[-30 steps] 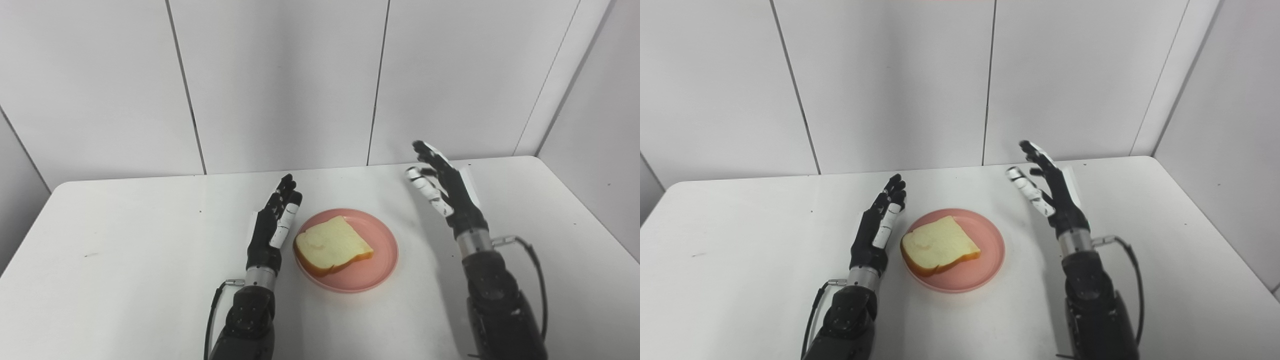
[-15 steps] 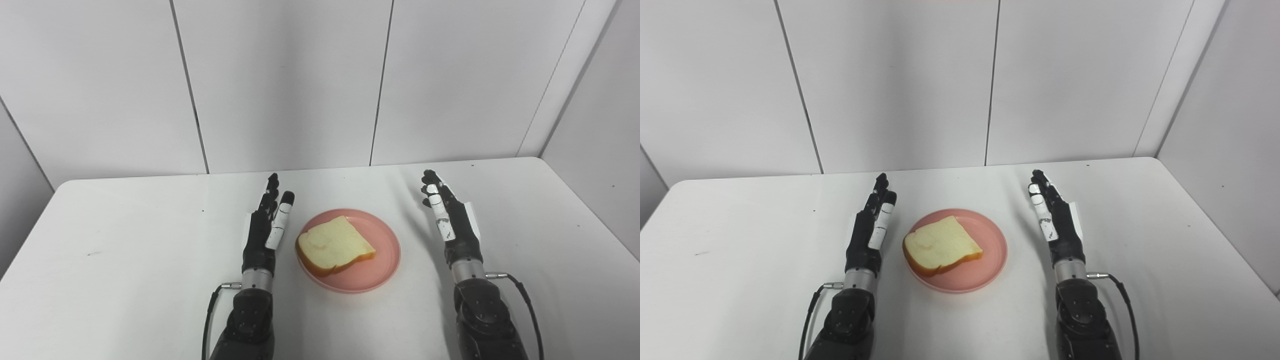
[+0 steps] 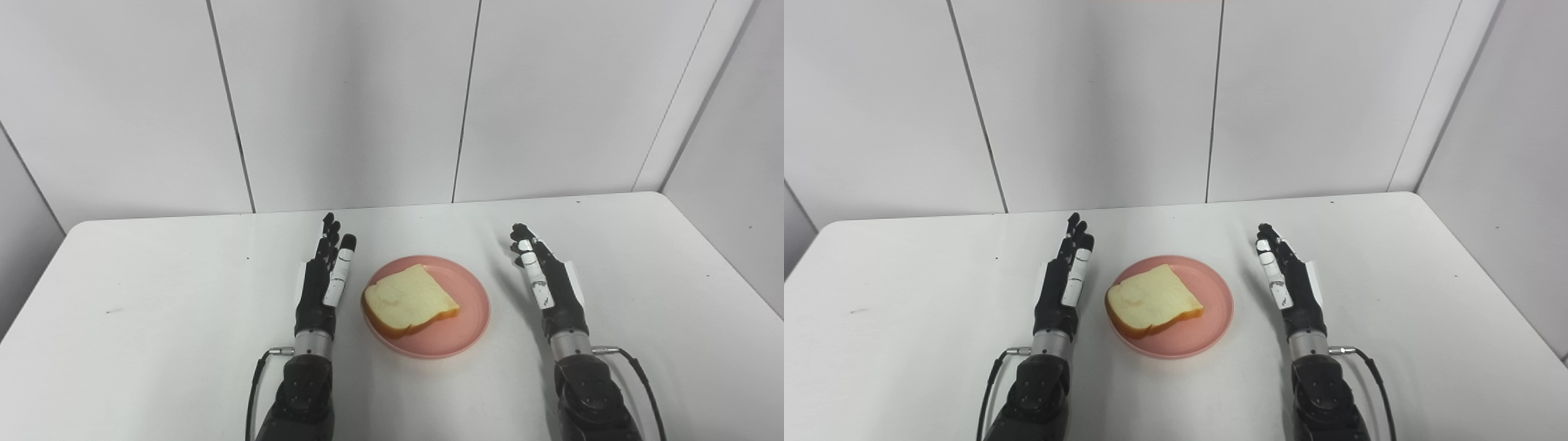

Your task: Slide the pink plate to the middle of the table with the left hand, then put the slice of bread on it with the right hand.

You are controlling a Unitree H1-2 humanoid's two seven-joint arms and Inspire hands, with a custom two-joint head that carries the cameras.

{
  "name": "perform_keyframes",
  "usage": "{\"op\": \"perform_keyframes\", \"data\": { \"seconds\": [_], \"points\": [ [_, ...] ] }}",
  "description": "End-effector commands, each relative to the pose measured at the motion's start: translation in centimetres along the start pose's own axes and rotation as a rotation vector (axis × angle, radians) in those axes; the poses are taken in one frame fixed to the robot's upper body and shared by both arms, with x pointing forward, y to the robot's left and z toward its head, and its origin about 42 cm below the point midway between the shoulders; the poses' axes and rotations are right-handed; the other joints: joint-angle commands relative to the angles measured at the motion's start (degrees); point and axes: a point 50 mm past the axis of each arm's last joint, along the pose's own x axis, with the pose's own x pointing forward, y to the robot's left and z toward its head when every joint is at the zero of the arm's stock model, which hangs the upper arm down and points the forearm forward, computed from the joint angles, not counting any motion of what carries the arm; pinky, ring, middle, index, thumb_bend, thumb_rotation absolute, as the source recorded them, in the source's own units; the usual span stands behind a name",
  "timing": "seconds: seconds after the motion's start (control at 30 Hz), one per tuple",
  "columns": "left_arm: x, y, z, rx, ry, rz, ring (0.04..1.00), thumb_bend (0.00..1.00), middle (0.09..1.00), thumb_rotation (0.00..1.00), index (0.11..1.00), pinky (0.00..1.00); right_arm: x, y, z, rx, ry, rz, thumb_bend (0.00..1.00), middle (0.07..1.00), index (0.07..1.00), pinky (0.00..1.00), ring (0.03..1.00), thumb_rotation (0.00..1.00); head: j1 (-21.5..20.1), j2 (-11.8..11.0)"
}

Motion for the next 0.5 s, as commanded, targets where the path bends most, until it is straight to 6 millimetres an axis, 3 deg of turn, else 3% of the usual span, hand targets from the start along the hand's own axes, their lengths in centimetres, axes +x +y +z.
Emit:
{"op": "perform_keyframes", "data": {
  "seconds": [0.0, 0.33, 0.47],
  "points": [
    [-1.66, 1.50, -2.28, 0.021, 0.063, 0.008, 0.994, 0.77, 0.979, 0.89, 0.990, 1.00, 1.13, 0.77, 1.80, 0.117, -0.011, -0.019, 0.80, 0.864, 0.834, 0.86, 0.865, 0.98, 0.0, 0.0],
    [-1.54, 1.18, -2.06, 0.026, 0.060, -0.011, 0.990, 0.75, 0.979, 0.88, 0.979, 1.00, 0.97, 1.10, 1.76, 0.099, 0.000, -0.006, 0.80, 0.867, 0.838, 0.85, 0.869, 1.00, 0.2, -0.2],
    [-1.50, 1.17, -1.86, 0.019, 0.069, -0.016, 0.986, 0.79, 0.980, 0.89, 0.986, 0.99, 0.80, 1.21, 1.51, 0.100, 0.010, 0.007, 0.81, 0.879, 0.850, 0.87, 0.884, 1.00, 0.0, -0.1]
  ]
}}
